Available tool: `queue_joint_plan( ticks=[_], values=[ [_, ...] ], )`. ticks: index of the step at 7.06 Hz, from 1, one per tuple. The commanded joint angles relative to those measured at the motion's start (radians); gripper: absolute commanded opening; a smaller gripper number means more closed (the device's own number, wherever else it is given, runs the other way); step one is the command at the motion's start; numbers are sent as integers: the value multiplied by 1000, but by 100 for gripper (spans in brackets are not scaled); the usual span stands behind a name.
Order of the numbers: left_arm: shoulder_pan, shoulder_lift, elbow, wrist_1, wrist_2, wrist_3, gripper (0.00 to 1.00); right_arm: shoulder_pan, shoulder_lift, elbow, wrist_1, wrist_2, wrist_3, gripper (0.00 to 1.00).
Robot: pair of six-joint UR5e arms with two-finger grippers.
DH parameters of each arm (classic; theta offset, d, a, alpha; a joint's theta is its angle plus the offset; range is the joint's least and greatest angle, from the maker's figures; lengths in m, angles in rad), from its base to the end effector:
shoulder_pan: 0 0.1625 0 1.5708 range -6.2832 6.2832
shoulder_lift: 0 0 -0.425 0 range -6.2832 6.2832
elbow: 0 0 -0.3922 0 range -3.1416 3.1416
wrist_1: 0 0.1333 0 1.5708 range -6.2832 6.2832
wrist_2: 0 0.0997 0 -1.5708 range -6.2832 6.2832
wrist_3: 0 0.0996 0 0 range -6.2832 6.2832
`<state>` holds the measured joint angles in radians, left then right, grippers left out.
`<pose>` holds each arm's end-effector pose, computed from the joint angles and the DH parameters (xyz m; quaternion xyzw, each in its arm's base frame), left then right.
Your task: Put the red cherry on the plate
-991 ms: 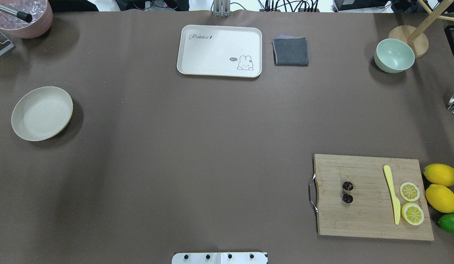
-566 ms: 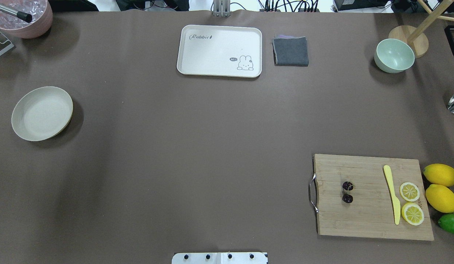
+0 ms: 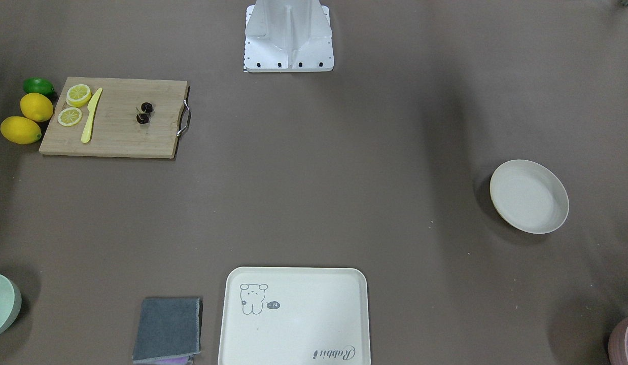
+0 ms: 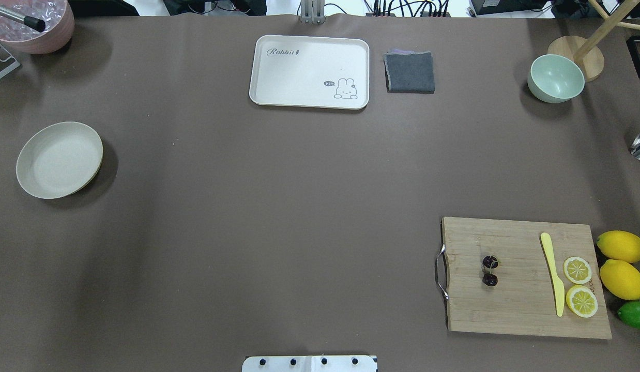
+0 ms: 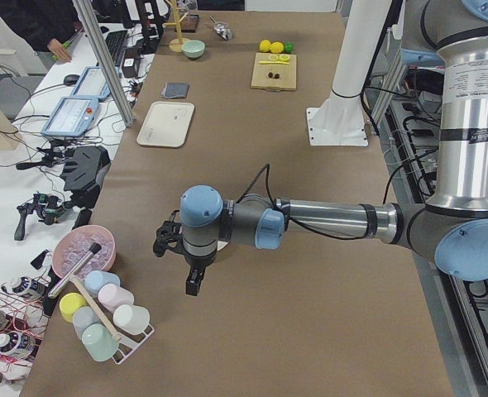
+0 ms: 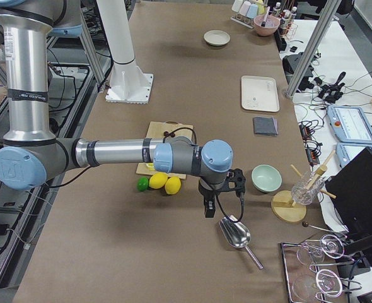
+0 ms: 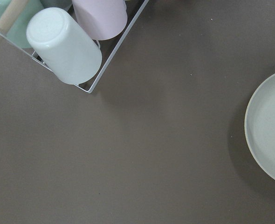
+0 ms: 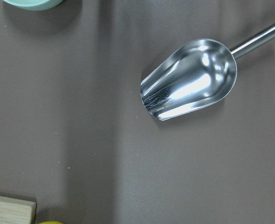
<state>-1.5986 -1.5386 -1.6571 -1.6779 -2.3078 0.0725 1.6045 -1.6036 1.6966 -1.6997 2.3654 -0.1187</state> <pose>-0.0799 -0.4862 0.6229 0.0930 0.3548 0.0498 0.9290 0.0782 -0.4713 0.6242 0.0129 -0.3870 -0.0322 0.9214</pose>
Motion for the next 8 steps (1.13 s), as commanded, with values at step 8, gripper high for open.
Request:
queue_joint_plan(
  ticks=[8],
  values=[
    [46,-21,34,-271,-97,-211,98,0,-1,2,0,0,-1,100]
  ],
)
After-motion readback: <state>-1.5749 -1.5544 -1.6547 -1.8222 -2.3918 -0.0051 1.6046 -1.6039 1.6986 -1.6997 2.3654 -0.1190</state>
